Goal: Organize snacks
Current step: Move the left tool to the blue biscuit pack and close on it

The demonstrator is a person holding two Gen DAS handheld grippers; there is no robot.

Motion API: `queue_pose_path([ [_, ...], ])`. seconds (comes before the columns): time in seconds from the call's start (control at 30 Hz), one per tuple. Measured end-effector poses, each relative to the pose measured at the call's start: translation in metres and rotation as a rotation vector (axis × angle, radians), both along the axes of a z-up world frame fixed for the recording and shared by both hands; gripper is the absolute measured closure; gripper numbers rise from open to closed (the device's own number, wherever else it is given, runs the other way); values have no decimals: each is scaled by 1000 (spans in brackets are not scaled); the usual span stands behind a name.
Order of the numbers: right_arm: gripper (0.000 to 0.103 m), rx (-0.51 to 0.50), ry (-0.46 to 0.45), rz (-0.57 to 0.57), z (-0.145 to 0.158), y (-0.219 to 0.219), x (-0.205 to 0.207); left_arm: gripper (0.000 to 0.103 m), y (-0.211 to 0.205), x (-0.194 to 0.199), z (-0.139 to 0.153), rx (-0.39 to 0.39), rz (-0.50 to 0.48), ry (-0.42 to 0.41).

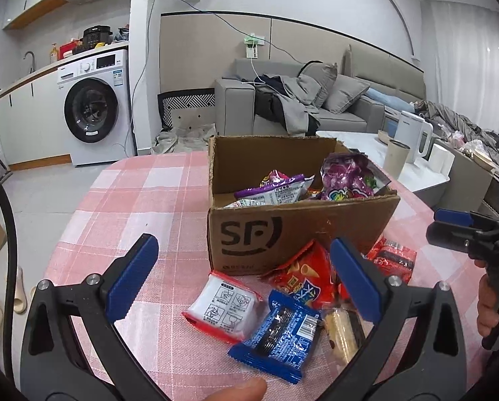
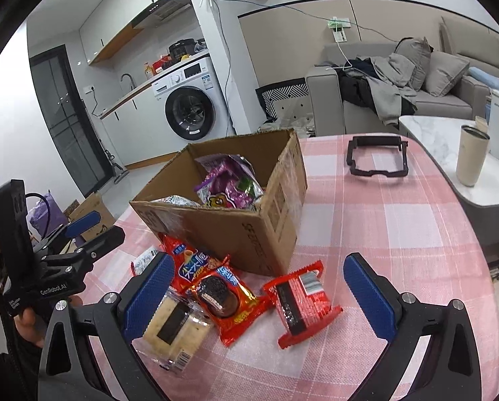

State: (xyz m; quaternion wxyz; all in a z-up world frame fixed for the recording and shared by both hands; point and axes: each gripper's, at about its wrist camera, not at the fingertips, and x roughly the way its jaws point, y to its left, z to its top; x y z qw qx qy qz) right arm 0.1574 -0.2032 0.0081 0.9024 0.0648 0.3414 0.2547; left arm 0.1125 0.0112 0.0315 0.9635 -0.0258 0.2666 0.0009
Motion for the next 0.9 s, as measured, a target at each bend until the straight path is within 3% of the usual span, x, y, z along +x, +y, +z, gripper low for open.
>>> queue_pose_path([
  [0.17,0,-63,14,17,-8,1,-1,1,-1,2,-8,-6,-35,46],
  [0.27,0,-105,20,21,-13,3,1,1,-3,-2,-16,41,-37,56],
  [0.57,0,-129,61,22,-30,5,8,0,-6,-3,-39,53,-107,141],
  [0.9,1,-151,95,-3,-43,1,17,1,-14,3,-54,76,-151,183],
])
